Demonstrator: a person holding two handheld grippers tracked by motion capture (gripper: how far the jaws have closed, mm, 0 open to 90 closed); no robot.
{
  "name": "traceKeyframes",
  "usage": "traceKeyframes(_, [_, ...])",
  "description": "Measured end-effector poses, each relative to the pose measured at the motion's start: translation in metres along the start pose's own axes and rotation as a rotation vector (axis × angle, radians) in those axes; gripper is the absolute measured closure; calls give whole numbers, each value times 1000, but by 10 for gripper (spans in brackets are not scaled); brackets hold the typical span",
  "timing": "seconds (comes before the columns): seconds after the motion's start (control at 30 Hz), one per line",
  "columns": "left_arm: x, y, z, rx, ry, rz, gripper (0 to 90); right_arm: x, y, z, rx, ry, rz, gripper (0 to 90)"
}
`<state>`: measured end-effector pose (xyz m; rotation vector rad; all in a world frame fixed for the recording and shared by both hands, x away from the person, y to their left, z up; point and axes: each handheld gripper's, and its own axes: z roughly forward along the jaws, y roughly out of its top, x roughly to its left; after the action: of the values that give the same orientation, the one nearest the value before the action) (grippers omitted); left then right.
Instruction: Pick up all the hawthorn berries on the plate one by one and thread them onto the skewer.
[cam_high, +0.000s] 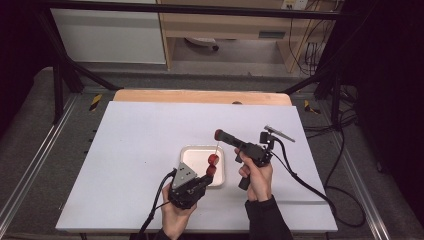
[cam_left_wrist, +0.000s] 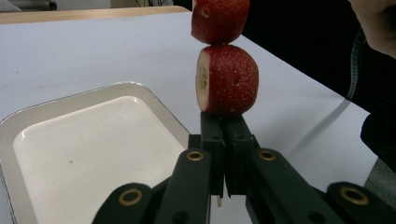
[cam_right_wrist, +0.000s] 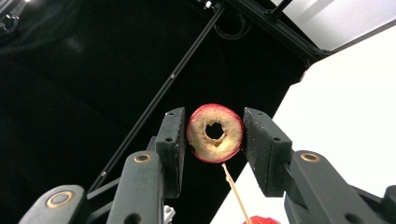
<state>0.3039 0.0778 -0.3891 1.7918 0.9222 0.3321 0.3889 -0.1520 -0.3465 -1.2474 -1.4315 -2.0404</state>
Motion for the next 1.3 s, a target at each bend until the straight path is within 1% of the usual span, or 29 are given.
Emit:
traceKeyframes(0.27, [0, 0, 1, 3, -2, -6, 885, -2, -2, 1, 6, -1, -24, 608])
traceKeyframes(0.53, [1, -2, 0, 4, 0, -5, 885, -1, -2, 1, 5, -1, -35, 609])
traceKeyframes(0.6, [1, -2, 0, 5, -2, -11, 885, -1, -2, 0, 7, -3, -38, 608])
traceKeyframes(0.7, [1, -1, 0, 2, -3, -8, 885, -2, -3, 1, 11, -5, -39, 608])
traceKeyframes(0.9, [2, -1, -1, -2, 0, -18, 885, -3, -4, 2, 20, -14, -52, 608])
traceKeyframes(0.97, [2, -2, 0, 2, 2, -22, 885, -4, -5, 3, 22, -12, -65, 609])
traceKeyframes(1.07, [2, -4, 2, 8, -16, -43, 886, -4, -7, 2, 33, -13, -103, 608])
traceKeyframes(1.17, [3, -6, 3, 4, -32, -66, 886, -4, -8, 2, 42, -18, -157, 608])
traceKeyframes(1.23, [3, -8, 2, -8, -26, -70, 886, -4, -9, 1, 41, -30, -201, 609])
traceKeyframes(1.3, [3, -8, 2, -11, -23, -73, 886, -4, -11, 2, 43, -40, -230, 610])
